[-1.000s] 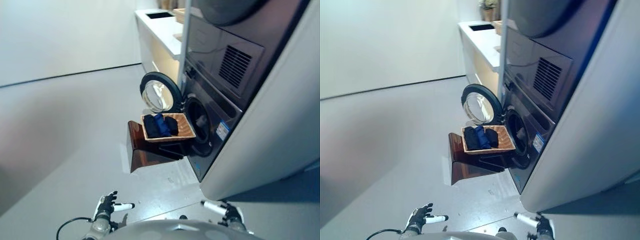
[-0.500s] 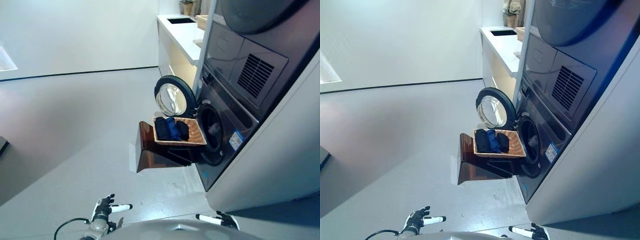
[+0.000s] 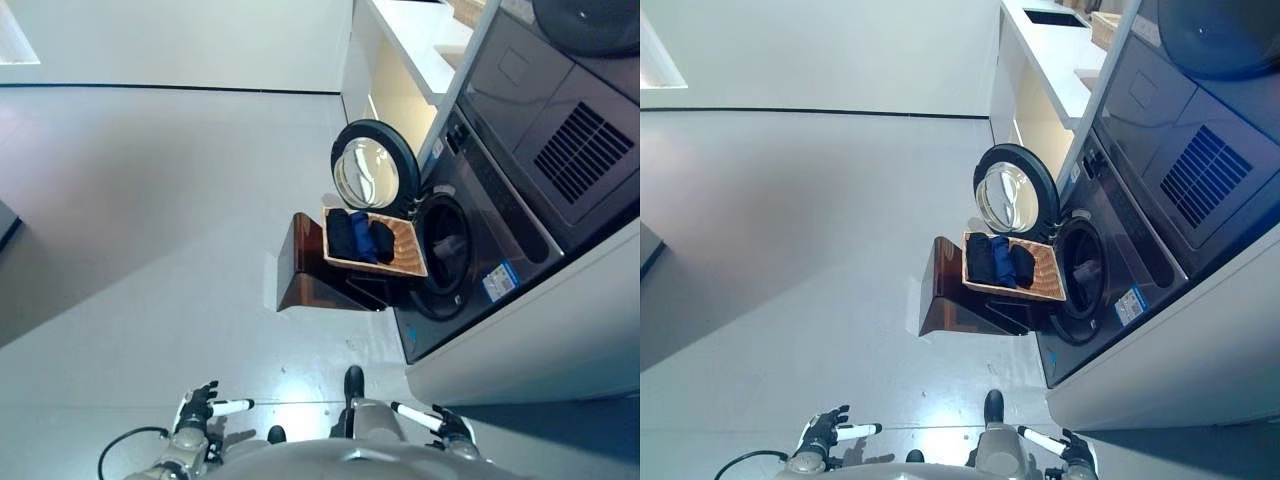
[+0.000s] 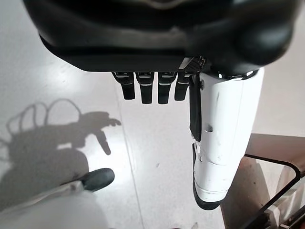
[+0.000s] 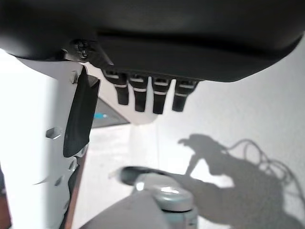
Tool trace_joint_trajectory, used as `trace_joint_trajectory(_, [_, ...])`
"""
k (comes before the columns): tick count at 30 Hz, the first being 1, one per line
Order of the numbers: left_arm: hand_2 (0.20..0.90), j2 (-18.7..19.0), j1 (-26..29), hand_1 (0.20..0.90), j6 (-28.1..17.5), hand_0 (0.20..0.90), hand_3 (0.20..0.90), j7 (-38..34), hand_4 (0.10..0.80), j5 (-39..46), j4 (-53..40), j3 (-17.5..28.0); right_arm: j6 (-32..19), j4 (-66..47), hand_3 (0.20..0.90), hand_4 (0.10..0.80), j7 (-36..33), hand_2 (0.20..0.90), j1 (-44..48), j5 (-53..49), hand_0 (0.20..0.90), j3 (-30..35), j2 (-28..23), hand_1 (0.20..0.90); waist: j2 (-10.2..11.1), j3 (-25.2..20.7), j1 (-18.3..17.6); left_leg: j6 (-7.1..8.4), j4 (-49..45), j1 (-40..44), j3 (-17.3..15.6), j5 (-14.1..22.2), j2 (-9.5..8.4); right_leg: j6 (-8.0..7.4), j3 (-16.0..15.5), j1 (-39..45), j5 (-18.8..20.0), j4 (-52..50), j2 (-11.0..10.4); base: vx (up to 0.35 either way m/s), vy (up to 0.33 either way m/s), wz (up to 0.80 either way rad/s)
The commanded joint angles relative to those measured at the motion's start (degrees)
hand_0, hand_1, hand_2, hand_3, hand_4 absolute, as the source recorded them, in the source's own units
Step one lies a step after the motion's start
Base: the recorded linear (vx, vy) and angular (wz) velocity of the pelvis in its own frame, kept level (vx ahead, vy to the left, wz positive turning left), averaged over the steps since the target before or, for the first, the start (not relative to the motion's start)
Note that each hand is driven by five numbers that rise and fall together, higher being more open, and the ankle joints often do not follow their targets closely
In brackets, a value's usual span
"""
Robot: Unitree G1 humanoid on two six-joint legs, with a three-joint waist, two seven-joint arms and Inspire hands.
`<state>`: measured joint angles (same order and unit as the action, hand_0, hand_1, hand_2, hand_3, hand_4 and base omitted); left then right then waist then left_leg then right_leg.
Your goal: Pick up the clothes and place them into the washing machine
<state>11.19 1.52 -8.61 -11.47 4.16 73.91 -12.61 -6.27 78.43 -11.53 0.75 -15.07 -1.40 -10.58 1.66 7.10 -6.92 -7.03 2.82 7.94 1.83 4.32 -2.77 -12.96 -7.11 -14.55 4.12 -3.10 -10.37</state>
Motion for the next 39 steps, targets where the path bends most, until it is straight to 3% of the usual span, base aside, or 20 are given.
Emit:
trace_joint_trajectory(1, [0.900, 0.97, 4.62, 0.900, -3.54, 0.900, 0.900, -1.09, 0.800, 0.04, -3.00, -0.84, -0.75, -0.13, 0.900, 0.800, -1.24, 0.900, -2.42, -0.57, 0.900, -3.84, -1.66, 0.900, -0.25, -3.34, -3.98, 10.28, -2.77, 14.30, 4.66, 6.58, 6.18, 4.00, 6.92, -4.11, 8.30, 2.47, 5.58, 0.317, -0.135, 0.51])
trace_joint_trajectory(2, [0.900, 0.94, 4.61, 0.900, -3.54, 0.900, 0.900, -1.09, 0.800, 0.04, -3.01, -0.85, -0.76, -0.12, 0.900, 0.800, -1.23, 0.900, -2.43, -0.57, 0.900, -3.84, -1.69, 0.900, -0.35, -3.35, -3.96, 10.30, -2.81, 14.29, 4.63, 6.65, 6.27, 4.02, 6.88, -4.11, 8.28, 2.47, 5.66, 0.509, -0.248, 0.76])
trace_joint_trajectory(3, [0.900, 0.28, 4.55, 0.900, -3.47, 0.900, 0.900, -1.49, 0.800, 0.70, -3.20, -0.89, -0.96, 0.09, 0.900, 0.800, -1.07, 0.900, -2.48, -0.97, 0.900, -4.05, -1.58, 0.900, -0.95, -4.35, -4.48, 11.58, -5.79, 14.19, 4.65, 3.06, 7.98, 4.95, 6.93, -3.98, 8.07, 1.01, 7.30, 0.420, -0.240, 0.72])
trace_joint_trajectory(4, [0.900, -0.04, 4.53, 0.900, -3.60, 0.900, 0.900, -1.13, 0.800, 2.14, -5.10, -1.76, -1.38, -0.51, 0.900, 0.800, -1.34, 0.900, -2.32, -1.83, 0.900, -4.03, -2.03, 0.900, -0.97, -4.17, -4.13, 12.71, -14.64, 10.26, 5.12, -3.11, 7.97, 6.32, 6.81, -1.33, 6.90, 0.98, 8.66, 0.534, -0.316, 0.80])
trace_joint_trajectory(6, [0.900, -0.47, 5.20, 0.900, -3.50, 0.900, 0.900, -1.09, 0.800, 2.68, -6.09, -2.61, -1.81, -1.63, 0.900, 0.800, -1.09, 0.900, -1.27, -2.87, 0.900, -4.76, -2.45, 0.900, 0.29, -3.65, -3.27, 12.65, -30.25, 3.41, 5.77, -9.42, 5.96, 8.93, 7.87, 2.38, 4.53, 1.01, 9.60, 0.348, -0.241, 0.30])
trace_joint_trajectory(8, [0.900, -0.46, 5.40, 0.900, -3.52, 0.900, 0.900, -1.01, 0.800, 2.99, -6.75, -2.78, -1.98, -2.67, 0.900, 0.800, -0.82, 0.900, -0.52, -3.25, 0.900, -5.47, -2.63, 0.900, 0.91, -3.04, -2.41, 12.30, -37.19, 0.68, 5.28, -10.84, 5.30, 10.18, 8.18, 4.44, 3.55, 1.48, 10.16, 0.291, -0.251, -0.55])
trace_joint_trajectory(9, [0.900, -0.28, 5.16, 0.900, -3.71, 0.900, 0.900, -1.20, 0.800, 3.24, -7.95, -2.88, -2.01, -3.83, 0.900, 0.800, -0.85, 0.900, 0.58, -3.21, 0.900, -6.44, -3.22, 0.900, 2.68, -1.86, -0.43, 11.17, -45.42, -4.23, 3.81, -10.58, 3.50, 11.43, 9.26, 7.82, 2.10, 1.98, 9.95, 0.406, -0.363, -0.76])
trace_joint_trajectory(11, [0.900, -0.33, 4.84, 0.900, -3.81, 0.900, 0.900, -1.31, 0.800, 3.67, -8.04, -3.10, -2.48, -4.59, 0.900, 0.800, -1.77, 0.900, 2.02, -4.32, 0.900, -6.97, -3.15, 0.900, 3.43, -0.63, 1.96, 9.38, -47.28, -11.14, 1.11, -8.06, 5.81, 12.25, 10.72, 10.94, 0.63, 2.03, 10.72, 0.289, -0.201, -0.46])
trace_joint_trajectory(13, [0.900, -0.21, 4.49, 0.900, -3.88, 0.900, 0.900, -1.43, 0.800, 3.78, -7.86, -3.10, -2.78, -4.85, 0.900, 0.800, -1.84, 0.900, 2.28, -4.74, 0.900, -7.07, -3.07, 0.900, 3.94, -0.55, 2.77, 8.75, -45.03, -13.62, 0.51, -7.11, 5.55, 12.28, 11.34, 12.10, 0.04, 2.18, 10.75, 0.271, -0.059, -0.25])
trace_joint_trajectory(14, [0.900, -0.13, 4.02, 0.900, -3.99, 0.900, 0.900, -1.77, 0.800, 4.04, -6.76, -2.78, -3.23, -5.47, 0.900, 0.800, -1.91, 0.900, 2.87, -5.17, 0.900, -7.67, -2.71, 0.900, 4.15, -0.13, 4.34, 8.56, -37.24, -18.77, -1.94, -6.15, 7.30, 11.90, 12.54, 15.12, -1.18, 3.12, 11.35, 0.325, -0.052, -0.35])
trace_joint_trajectory(16, [0.900, -0.10, 3.72, 0.900, -3.91, 0.900, 0.900, -1.91, 0.800, 4.17, -6.23, -2.55, -3.42, -5.50, 0.900, 0.800, -1.92, 0.900, 3.07, -5.11, 0.900, -7.78, -2.68, 0.900, 4.01, -0.35, 4.76, 8.93, -31.33, -19.13, -2.25, -7.21, 8.00, 11.59, 12.98, 16.07, -1.87, 3.56, 11.37, 0.284, 0.038, -0.32])
trace_joint_trajectory(18, [0.900, -0.22, 3.10, 0.900, -3.84, 0.900, 0.900, -2.11, 0.800, 4.08, -5.04, -2.30, -3.77, -6.08, 0.900, 0.800, -2.04, 0.900, 3.32, -4.90, 0.900, -8.17, -2.62, 0.900, 2.42, -0.54, 6.10, 10.28, -13.84, -19.14, -1.04, -11.06, 8.81, 10.75, 14.08, 18.74, -3.45, 4.85, 12.17, 0.480, 0.169, -0.46])
trace_joint_trajectory(19, [0.900, -0.22, 2.61, 0.900, -3.46, 0.900, 0.900, -2.10, 0.800, 3.04, -3.60, -2.11, -3.99, -6.54, 0.900, 0.800, -2.10, 0.900, 3.42, -4.46, 0.900, -8.34, -2.63, 0.900, 0.79, -1.29, 7.24, 11.44, -3.77, -20.27, 1.98, -14.34, 8.56, 10.65, 15.82, 20.91, -4.85, 5.50, 13.17, 0.550, 0.195, -0.54])
trace_joint_trajectory(21, [0.900, -0.21, 2.22, 0.900, -3.26, 0.900, 0.900, -1.76, 0.800, 2.26, -2.84, -2.19, -3.96, -6.93, 0.900, 0.800, -1.74, 0.900, 3.32, -4.36, 0.900, -8.42, -2.79, 0.900, 0.11, -1.59, 7.62, 12.58, -0.43, -19.13, 2.41, -16.17, 8.22, 10.67, 16.82, 22.43, -6.05, 5.54, 13.03, 0.337, 0.135, -0.51])
trace_joint_trajectory(26, [0.900, -0.28, 1.43, 0.900, -3.38, 0.900, 0.900, -1.29, 0.800, 1.24, -1.33, -2.27, -3.68, -6.38, 0.900, 0.800, -1.25, 0.900, 3.64, -5.04, 0.900, -7.90, -2.36, 0.900, -0.63, -4.21, 7.94, 12.52, 0.81, -15.66, 2.41, -15.72, 7.81, 9.26, 17.36, 24.01, -8.17, 5.21, 10.77, 0.239, 0.160, -0.69])
trace_joint_trajectory(30, [0.900, 1.13, 1.97, 0.900, -3.24, 0.900, 0.900, -1.20, 0.800, 0.67, -1.41, -2.17, -2.94, -5.48, 0.900, 0.800, -0.32, 0.900, 4.34, -5.65, 0.900, -7.12, -1.73, 0.900, -0.23, -5.51, 8.69, 10.24, -0.56, -13.07, -0.37, -12.59, 6.28, 7.17, 16.70, 23.50, -9.62, -1.62, 7.45, 0.229, 0.209, -0.32])
trace_joint_trajectory(34, [0.900, 2.78, 3.40, 0.900, -3.10, 0.900, 0.900, -1.56, 0.800, 1.54, -2.62, -2.15, -2.78, -7.01, 0.900, 0.800, -0.28, 0.900, 7.04, -4.69, 0.900, -8.42, -1.30, 0.900, -1.24, -3.25, 8.87, 7.83, -1.80, -10.25, -1.63, -10.05, 5.61, 2.72, 12.96, 12.81, -3.22, -22.03, 7.91, 0.073, 0.155, -0.39])
trace_joint_trajectory(35, [0.900, 3.08, 3.83, 0.900, -3.20, 0.900, 0.900, -1.77, 0.800, 1.69, -3.36, -2.51, -2.70, -7.29, 0.900, 0.800, -0.49, 0.900, 7.97, -3.95, 0.900, -9.11, -1.28, 0.900, -2.01, -2.21, 8.76, 7.49, -2.05, -9.59, -1.28, -9.81, 5.72, 2.63, 10.68, 10.27, -2.93, -25.29, 8.12, 0.003, 0.168, -0.21])
trace_joint_trajectory(36, [0.900, 3.32, 3.99, 0.900, -3.23, 0.900, 0.900, -1.89, 0.800, 1.92, -3.69, -2.76, -2.62, -7.87, 0.900, 0.800, -0.85, 0.900, 9.13, -3.19, 0.900, -9.72, -1.42, 0.900, -2.43, -1.69, 8.92, 7.20, -1.86, -8.79, -1.25, -9.42, 5.33, 3.38, 6.69, 8.55, -3.16, -25.73, 6.90, 0.067, 0.164, -0.09])
trace_joint_trajectory(39, [0.900, 3.18, 2.91, 0.900, -3.39, 0.900, 0.900, -1.96, 0.800, 2.53, -3.86, -2.04, -1.69, -7.98, 0.900, 0.800, -1.72, 0.900, 11.09, 0.34, 0.900, -11.24, -1.23, 0.900, -2.56, -2.54, 11.23, 8.38, -0.51, -6.68, -3.59, -7.58, 5.53, 5.21, -10.99, 9.78, -4.18, -11.73, -2.24, 0.120, 0.000, -0.12])
